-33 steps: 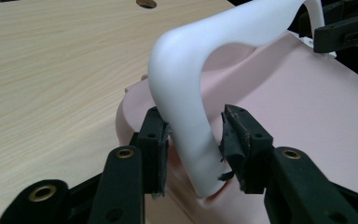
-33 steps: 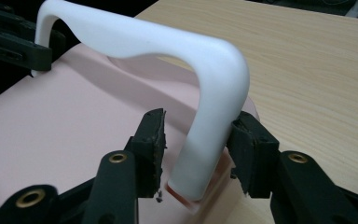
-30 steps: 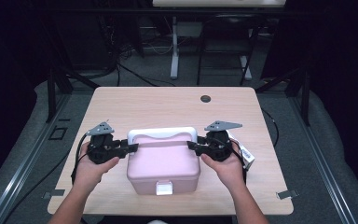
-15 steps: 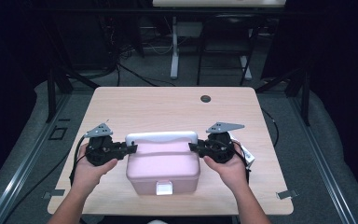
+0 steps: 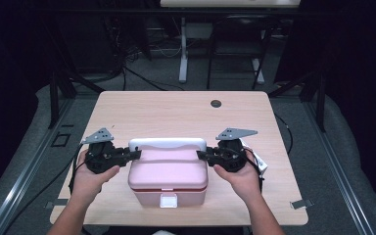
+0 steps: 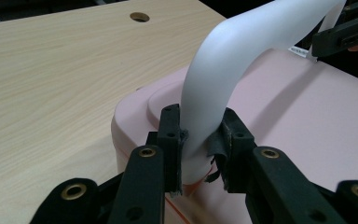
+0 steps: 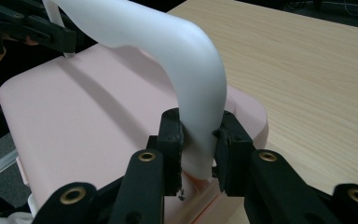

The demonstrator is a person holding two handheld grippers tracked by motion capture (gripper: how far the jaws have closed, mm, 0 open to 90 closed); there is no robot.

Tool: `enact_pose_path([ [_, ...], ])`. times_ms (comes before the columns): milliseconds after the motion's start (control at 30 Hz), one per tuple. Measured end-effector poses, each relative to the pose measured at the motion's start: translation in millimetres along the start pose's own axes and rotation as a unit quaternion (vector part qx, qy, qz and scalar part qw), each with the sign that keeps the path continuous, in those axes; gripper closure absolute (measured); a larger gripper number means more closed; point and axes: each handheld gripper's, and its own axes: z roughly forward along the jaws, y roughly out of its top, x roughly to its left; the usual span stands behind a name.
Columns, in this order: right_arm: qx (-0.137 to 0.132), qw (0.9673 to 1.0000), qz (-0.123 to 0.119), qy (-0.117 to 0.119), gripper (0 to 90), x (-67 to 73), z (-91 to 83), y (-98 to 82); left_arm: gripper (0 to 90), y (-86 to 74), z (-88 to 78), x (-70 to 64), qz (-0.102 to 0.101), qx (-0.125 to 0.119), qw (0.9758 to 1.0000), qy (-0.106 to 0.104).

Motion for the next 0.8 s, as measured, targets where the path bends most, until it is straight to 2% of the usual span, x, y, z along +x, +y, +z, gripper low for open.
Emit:
enact_pose_path([
  [67,-0.003,1.0,0.004,0.004,74.1,-0.8,0.1,0.9,73.4,-0.5,-0.4,1.5,0.003,-0.005,1.0,-0.002],
  [167,-0.005,1.0,0.002,0.001,74.1,-0.1,-0.4,1.1,71.3,-0.4,-3.5,2.0,-0.006,-0.01,0.9999,-0.008],
  [233,-0.005,1.0,-0.002,-0.003,74.1,1.5,-0.3,1.0,67.6,0.6,-7.5,0.5,0.001,-0.011,0.9999,-0.004],
  [333,-0.012,0.9999,0.0,-0.003,74.1,1.2,-1.9,3.0,67.2,1.5,-15.9,-3.9,0.008,-0.007,0.9999,0.004],
  [433,-0.018,0.9998,-0.003,-0.006,74.1,2.0,-2.9,4.6,67.4,1.0,-23.9,-6.0,0.008,-0.014,0.9998,0.012],
  [633,-0.028,0.9996,0.0,-0.002,74.2,0.7,-5.5,8.1,74.3,-2.8,-37.4,-5.6,0.004,-0.022,0.9996,0.016],
  [800,-0.039,0.9992,0.0,0.004,74.3,-3.3,-6.3,13.5,83.3,-7.4,-42.4,-4.1,0.002,-0.012,0.9998,0.018],
])
